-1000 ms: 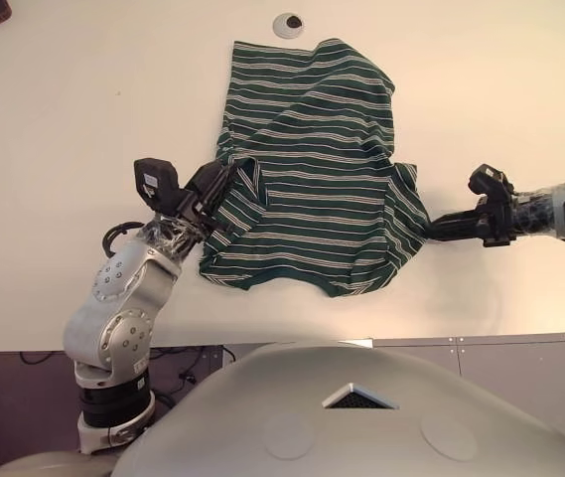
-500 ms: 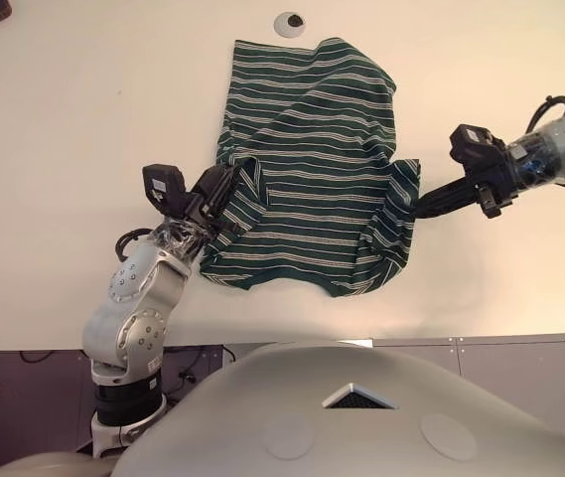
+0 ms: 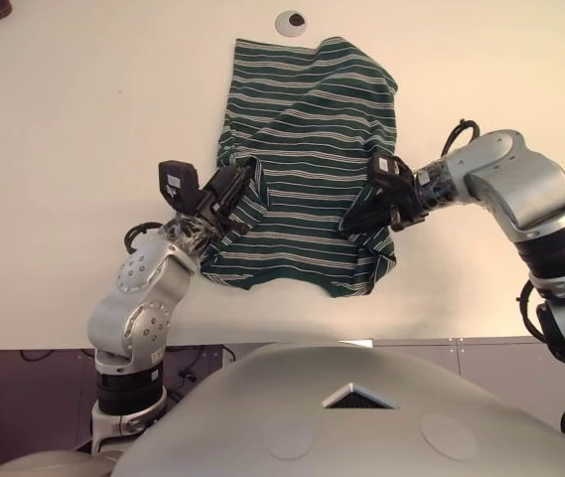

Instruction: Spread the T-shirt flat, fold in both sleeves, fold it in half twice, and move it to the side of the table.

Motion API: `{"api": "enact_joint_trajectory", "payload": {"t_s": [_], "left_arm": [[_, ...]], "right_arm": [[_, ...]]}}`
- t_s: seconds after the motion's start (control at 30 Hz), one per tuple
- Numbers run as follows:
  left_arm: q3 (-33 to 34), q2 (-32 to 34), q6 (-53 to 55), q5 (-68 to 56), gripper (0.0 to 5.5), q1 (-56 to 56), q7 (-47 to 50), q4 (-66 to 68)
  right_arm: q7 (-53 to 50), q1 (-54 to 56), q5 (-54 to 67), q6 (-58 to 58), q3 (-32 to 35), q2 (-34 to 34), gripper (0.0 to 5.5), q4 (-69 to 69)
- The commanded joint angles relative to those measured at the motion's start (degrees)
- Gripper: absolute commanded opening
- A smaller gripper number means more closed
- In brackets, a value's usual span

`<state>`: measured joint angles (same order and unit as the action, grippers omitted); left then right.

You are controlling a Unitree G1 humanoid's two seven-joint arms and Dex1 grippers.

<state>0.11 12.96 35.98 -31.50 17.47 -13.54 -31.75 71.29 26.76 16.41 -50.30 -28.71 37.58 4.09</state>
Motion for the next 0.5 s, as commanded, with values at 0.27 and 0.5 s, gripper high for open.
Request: {"api": "enact_joint_trajectory", "payload": {"t_s": [0.27,0.5], "left_arm": [[-3.01,4.17,-11.02,12.67,1.15,3.99,-1.3,-1.31],[2.53,23.93,-12.72,21.13,1.15,5.83,-13.31,-3.28]], "right_arm": [[5.68,6.69,0.07,22.0,14.52,7.5,1.54,-11.76],[-1.81,-0.9,-17.01,52.15,9.99,8.77,1.54,-30.23]]}}
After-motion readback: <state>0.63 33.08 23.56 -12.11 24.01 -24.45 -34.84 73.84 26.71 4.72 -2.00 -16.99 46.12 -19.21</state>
